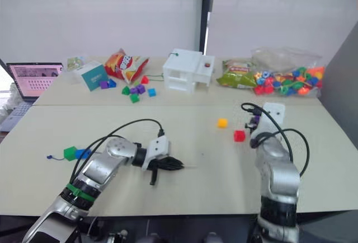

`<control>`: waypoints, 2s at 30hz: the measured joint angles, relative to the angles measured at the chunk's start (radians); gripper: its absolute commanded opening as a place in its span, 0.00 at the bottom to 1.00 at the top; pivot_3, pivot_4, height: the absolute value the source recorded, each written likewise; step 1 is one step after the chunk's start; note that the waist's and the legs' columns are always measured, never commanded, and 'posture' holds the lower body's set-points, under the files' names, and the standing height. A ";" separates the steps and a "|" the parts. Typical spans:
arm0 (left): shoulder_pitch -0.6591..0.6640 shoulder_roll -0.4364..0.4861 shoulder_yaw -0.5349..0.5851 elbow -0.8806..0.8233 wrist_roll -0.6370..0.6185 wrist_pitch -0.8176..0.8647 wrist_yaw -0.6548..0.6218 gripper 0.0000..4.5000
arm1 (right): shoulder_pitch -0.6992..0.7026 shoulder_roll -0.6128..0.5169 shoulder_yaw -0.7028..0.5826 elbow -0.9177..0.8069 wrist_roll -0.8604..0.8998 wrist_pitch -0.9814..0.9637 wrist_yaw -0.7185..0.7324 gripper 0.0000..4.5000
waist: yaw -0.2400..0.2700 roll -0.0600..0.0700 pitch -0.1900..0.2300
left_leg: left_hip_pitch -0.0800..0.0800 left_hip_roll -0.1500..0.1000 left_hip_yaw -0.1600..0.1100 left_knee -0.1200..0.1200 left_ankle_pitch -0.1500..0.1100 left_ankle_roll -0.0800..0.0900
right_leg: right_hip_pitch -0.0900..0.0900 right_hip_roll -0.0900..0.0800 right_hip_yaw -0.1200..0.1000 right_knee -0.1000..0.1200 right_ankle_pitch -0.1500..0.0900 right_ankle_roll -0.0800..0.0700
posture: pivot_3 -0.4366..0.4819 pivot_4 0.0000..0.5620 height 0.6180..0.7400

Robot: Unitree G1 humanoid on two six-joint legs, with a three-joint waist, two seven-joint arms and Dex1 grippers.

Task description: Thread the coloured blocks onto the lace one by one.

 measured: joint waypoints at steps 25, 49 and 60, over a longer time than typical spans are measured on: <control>0.022 0.076 0.023 -0.075 -0.027 0.048 -0.014 0.00 | 0.329 0.109 0.375 -0.200 0.043 0.216 0.037 0.74 | 0.002 -0.001 0.000 | 0.004 -0.001 -0.001 0.002 0.000 0.000 | 0.003 0.000 -0.001 -0.003 0.000 0.000 | 0.48 0.27 1.00; 0.136 0.151 0.058 -0.241 -0.076 0.131 0.017 0.00 | -0.180 -0.630 0.601 0.466 0.032 -0.528 1.242 0.99 | 0.003 -0.001 0.001 | 0.002 0.001 0.000 0.002 -0.001 0.001 | 0.003 0.000 -0.001 -0.005 -0.001 -0.001 | 0.48 0.27 1.00; 0.159 0.165 0.065 -0.299 -0.084 0.184 0.051 0.00 | -0.215 -0.545 0.633 0.632 -0.042 -0.702 1.363 0.34 | 0.016 -0.001 0.001 | 0.001 0.000 0.000 0.003 -0.001 0.001 | 0.002 -0.001 -0.001 -0.004 0.000 0.000 | 0.48 0.27 1.00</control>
